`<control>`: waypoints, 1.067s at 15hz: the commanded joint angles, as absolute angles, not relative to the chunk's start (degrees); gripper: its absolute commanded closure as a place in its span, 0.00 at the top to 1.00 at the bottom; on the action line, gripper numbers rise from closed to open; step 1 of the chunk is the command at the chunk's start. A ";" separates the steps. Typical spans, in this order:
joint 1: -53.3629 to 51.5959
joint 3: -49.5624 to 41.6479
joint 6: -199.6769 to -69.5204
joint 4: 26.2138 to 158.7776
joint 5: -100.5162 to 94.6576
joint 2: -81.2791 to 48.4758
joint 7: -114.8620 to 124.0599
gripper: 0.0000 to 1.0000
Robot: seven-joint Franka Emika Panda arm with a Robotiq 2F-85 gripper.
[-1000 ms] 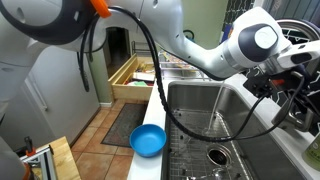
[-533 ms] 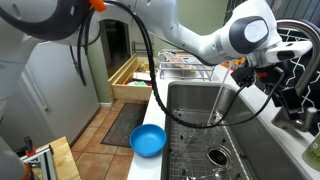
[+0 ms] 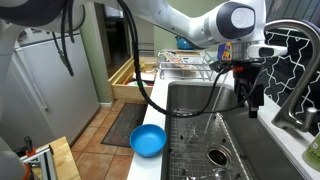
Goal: Open the tap, pick up the blue bowl and fetch some water, put the blue bowl back on the kitchen counter in front of the sink
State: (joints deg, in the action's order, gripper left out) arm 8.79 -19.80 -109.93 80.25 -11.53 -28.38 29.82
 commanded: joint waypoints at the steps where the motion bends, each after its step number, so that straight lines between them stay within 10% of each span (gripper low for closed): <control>1: 9.85 -17.98 -107.25 87.72 -10.15 -22.69 28.25 1.00; 16: 7.80 -10.34 -104.37 106.59 -1.41 -7.36 21.92 1.00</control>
State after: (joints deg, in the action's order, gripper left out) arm 7.55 -11.56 -101.01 96.70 -4.88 -14.84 25.21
